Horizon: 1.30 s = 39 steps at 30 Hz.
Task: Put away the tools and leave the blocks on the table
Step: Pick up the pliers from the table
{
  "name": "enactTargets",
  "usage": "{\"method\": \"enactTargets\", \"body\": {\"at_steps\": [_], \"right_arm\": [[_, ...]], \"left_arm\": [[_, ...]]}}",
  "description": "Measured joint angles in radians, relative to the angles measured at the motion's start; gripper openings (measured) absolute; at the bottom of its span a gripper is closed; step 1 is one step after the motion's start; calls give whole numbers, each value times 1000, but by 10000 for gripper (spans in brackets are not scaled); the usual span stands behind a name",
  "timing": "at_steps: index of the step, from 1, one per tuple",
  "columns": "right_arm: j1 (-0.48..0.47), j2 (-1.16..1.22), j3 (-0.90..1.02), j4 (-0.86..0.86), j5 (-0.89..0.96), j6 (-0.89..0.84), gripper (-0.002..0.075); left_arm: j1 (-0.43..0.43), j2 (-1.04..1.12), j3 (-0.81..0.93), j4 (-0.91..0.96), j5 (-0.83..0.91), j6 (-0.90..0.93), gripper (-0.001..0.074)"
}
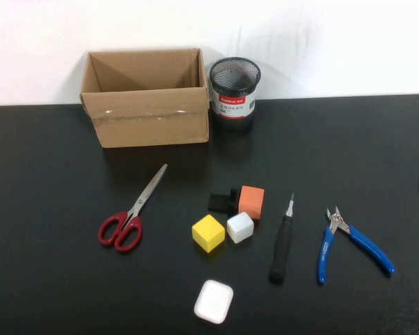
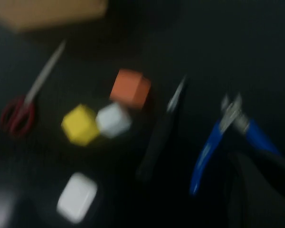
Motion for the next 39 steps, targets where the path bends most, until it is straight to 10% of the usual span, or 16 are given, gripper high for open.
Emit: {"method": "enactTargets", "body": {"at_steps": [16, 27, 39], "right_arm": [[484, 332, -185, -593, 102, 591, -7], [502, 569, -200, -616, 50, 689, 242], [502, 762, -205, -648, -130, 820, 274]], "left_arm": [[0, 0, 0, 0, 0, 0, -4], [0, 0, 0, 0, 0, 0, -4], [0, 0, 0, 0, 0, 0, -4]]}}
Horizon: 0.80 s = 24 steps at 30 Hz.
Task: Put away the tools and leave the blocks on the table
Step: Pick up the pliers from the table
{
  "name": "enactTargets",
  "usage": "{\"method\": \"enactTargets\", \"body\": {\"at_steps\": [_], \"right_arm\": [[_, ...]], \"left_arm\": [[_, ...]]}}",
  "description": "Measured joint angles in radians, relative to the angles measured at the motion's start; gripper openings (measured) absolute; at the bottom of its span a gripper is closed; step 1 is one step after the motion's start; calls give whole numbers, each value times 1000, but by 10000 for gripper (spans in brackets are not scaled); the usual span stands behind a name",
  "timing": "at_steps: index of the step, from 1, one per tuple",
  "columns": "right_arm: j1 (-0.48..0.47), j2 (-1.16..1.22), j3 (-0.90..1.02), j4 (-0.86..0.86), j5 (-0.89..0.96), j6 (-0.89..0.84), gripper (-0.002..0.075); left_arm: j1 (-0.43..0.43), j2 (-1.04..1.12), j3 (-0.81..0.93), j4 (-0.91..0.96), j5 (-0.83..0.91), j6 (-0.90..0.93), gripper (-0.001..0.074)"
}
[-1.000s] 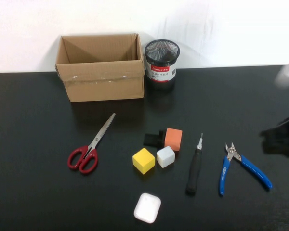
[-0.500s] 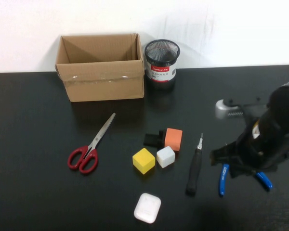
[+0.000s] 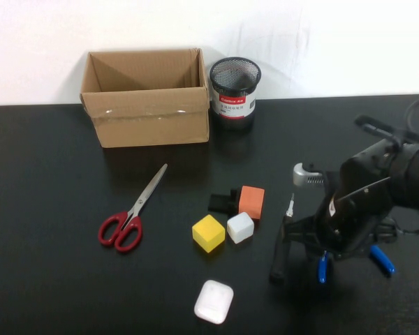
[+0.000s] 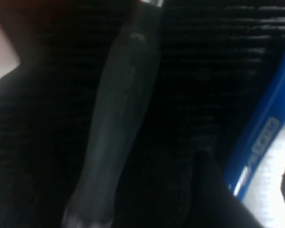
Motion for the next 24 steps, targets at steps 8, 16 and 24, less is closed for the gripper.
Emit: {"method": "enactTargets", "body": {"at_steps": [8, 16, 24], "right_arm": [[0, 57, -12, -32, -20, 35, 245], [0, 65, -18, -60, -38, 40, 50], [2, 65, -20, -90, -45, 40, 48]], "left_arm": [[0, 0, 0, 0, 0, 0, -4], [0, 0, 0, 0, 0, 0, -4], [0, 0, 0, 0, 0, 0, -4]]}}
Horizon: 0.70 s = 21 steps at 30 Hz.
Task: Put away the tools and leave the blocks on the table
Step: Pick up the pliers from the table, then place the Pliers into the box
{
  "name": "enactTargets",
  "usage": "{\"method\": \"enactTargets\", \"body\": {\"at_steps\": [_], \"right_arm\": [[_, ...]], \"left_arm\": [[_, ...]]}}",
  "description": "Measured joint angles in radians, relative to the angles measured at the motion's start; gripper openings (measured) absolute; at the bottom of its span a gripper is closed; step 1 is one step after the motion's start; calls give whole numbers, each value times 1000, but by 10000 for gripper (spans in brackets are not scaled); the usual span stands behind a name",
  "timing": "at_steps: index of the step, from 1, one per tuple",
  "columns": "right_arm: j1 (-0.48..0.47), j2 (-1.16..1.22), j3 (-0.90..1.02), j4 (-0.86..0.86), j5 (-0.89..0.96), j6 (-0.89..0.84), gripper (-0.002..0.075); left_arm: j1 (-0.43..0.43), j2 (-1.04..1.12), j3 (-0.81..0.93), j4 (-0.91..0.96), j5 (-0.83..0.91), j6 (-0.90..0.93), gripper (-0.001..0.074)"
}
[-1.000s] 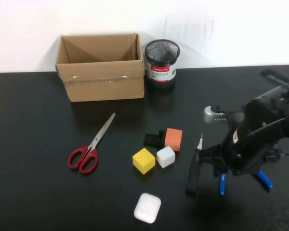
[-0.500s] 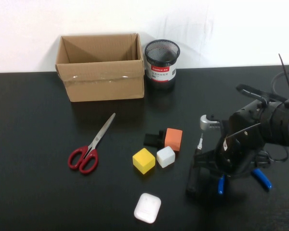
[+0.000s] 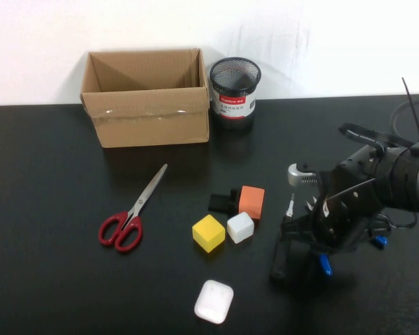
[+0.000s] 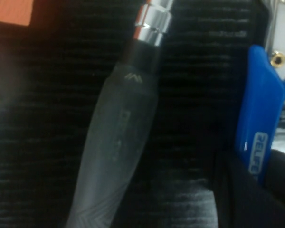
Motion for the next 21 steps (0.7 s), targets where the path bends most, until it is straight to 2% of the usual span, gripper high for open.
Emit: {"method": "enactTargets", "body": {"at_steps": [10, 16, 21], "right_arm": [[0, -143, 17, -88, -81, 0, 46], [0, -283, 17, -137, -227, 0, 45], [0, -349, 19, -158, -423, -30, 45]], "left_arm": [[0, 0, 0, 0, 0, 0, -4], [0, 0, 0, 0, 0, 0, -4], [0, 0, 0, 0, 0, 0, -4]]}}
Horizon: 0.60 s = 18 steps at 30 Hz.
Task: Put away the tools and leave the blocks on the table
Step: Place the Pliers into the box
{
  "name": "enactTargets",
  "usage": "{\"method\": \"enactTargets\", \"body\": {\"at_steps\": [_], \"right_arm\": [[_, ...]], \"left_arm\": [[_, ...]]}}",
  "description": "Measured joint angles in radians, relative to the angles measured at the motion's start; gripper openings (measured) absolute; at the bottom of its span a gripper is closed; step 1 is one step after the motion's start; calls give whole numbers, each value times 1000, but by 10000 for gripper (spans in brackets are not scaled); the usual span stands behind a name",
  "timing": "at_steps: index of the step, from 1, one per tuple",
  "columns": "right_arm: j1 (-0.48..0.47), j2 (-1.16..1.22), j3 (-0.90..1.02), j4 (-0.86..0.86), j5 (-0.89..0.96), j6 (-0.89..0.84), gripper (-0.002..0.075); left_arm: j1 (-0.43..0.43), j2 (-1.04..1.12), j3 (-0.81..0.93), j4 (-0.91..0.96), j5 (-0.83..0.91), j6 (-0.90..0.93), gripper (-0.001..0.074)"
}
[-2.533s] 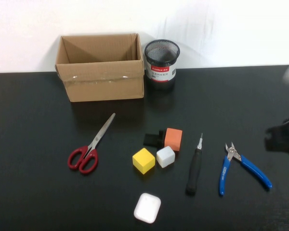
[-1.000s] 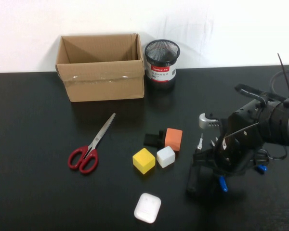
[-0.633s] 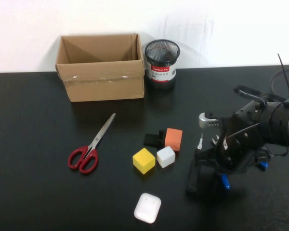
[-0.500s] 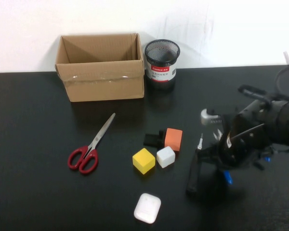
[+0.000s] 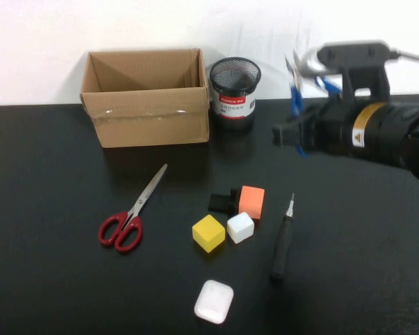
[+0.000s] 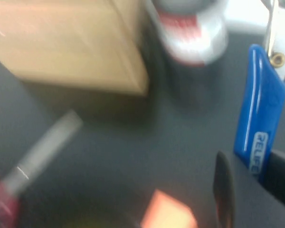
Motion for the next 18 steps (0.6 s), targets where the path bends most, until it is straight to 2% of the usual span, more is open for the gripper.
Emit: {"method": "enactTargets", "body": {"at_steps": [8, 18], "right_arm": [[1, -8, -7, -72, -324, -20, 45], [55, 149, -312, -221, -341, -22, 45]], "left_arm": [[0, 0, 0, 0, 0, 0, -4], [0, 0, 0, 0, 0, 0, -4]]}}
